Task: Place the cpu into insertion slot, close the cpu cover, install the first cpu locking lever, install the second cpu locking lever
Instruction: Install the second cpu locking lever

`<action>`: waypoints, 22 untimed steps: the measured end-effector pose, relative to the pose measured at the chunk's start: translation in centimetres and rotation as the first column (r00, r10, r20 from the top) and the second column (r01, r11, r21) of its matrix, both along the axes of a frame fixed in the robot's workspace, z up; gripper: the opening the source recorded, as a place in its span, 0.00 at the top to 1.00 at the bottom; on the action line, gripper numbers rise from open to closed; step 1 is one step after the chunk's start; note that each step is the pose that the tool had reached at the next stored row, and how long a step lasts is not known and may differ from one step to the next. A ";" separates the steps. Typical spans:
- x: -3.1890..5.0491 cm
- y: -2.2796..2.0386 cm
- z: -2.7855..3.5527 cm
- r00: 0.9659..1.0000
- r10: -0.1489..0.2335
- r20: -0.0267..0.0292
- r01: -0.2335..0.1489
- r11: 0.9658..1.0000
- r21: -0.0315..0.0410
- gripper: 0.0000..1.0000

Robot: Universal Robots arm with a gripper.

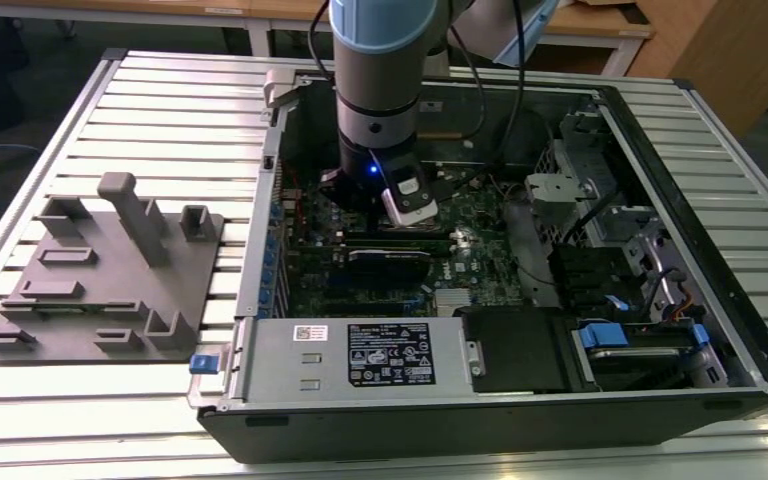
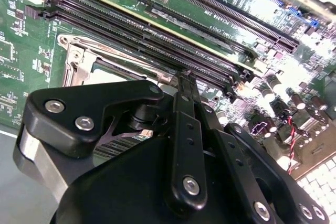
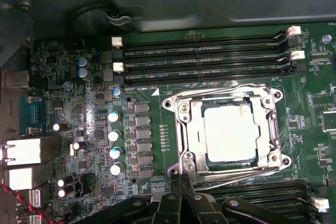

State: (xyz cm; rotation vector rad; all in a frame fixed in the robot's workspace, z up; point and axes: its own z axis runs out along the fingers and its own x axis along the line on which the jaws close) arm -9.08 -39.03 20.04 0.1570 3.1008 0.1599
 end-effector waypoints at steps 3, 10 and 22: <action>0.00 -0.01 0.02 1.000 0.000 0.000 0.000 1.000 0.000 0.89; 0.00 -0.13 0.04 1.000 0.000 0.000 0.000 1.000 0.003 0.89; 0.00 -0.56 -0.18 1.000 0.000 0.000 0.000 1.000 0.023 0.89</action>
